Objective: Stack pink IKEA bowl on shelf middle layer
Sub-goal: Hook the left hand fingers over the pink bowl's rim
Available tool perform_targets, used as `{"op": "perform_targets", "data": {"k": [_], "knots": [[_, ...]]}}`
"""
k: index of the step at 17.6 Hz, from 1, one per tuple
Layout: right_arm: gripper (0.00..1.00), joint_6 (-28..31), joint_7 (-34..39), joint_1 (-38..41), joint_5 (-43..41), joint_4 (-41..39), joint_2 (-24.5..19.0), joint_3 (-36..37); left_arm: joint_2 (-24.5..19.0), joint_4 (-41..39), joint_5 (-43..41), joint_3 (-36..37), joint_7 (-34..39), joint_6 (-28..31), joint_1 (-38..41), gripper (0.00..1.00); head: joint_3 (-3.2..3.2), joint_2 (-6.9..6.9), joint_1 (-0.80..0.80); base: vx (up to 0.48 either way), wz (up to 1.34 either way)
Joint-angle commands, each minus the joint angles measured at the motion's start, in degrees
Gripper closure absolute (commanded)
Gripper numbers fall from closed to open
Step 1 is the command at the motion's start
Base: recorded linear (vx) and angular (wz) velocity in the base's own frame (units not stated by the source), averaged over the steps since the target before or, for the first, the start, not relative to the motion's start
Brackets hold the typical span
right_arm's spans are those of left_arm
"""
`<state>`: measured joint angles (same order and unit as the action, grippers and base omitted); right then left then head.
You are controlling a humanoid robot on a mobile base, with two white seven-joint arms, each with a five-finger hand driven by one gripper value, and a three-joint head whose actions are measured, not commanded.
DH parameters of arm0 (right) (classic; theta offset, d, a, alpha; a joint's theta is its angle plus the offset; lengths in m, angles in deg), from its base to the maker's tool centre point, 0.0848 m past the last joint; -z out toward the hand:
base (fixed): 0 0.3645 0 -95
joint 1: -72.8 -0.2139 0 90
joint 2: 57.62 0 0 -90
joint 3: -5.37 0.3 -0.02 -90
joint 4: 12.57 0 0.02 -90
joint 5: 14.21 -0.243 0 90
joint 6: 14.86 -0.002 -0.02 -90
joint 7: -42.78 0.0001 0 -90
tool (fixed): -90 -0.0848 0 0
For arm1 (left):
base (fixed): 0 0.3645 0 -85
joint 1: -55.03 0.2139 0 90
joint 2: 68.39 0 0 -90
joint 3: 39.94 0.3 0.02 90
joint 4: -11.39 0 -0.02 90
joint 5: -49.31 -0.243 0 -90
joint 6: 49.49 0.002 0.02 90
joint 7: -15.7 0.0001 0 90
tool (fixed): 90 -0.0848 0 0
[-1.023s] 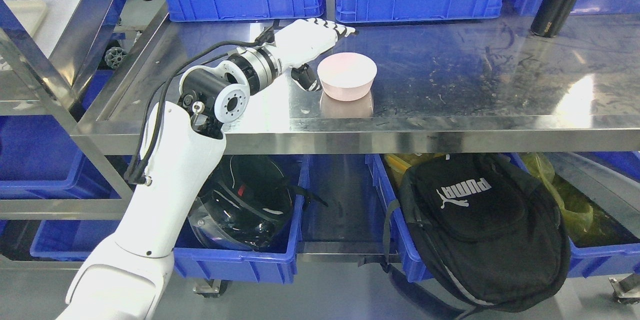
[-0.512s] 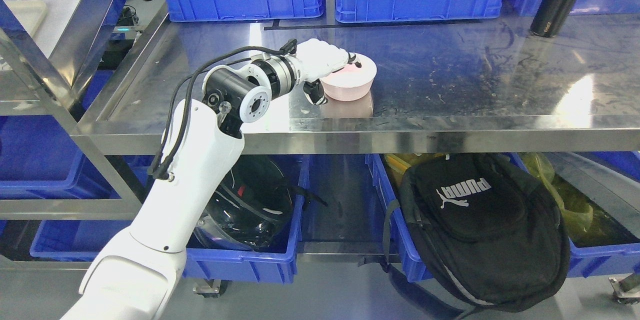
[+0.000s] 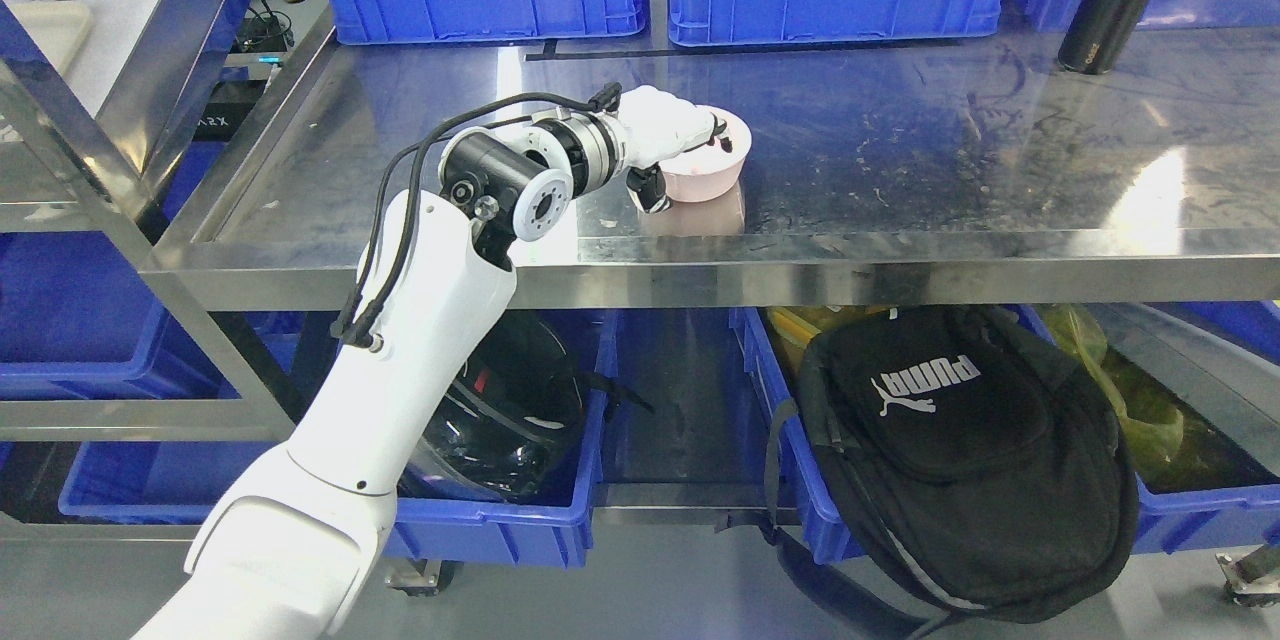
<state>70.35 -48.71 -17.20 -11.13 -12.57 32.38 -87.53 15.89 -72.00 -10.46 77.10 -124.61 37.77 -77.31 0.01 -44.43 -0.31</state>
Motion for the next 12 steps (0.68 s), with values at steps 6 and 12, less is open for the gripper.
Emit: {"op": "perform_targets", "data": {"k": [6, 12], "knots": [[0.0, 0.0, 0.0, 1.3, 0.0, -1.0, 1.0, 0.0, 1.1, 2.6, -0.9, -0.3, -2.0, 1.0, -2.5, 0.36, 0.0, 0.0, 0.0, 0.0, 0.0], [0.0, 0.0, 0.0, 1.3, 0.0, -1.0, 1.0, 0.0, 1.5, 5.3, -2.3, -0.1, -1.8, 1.0, -2.0, 0.36, 0.0, 0.0, 0.0, 0.0, 0.0]]}}
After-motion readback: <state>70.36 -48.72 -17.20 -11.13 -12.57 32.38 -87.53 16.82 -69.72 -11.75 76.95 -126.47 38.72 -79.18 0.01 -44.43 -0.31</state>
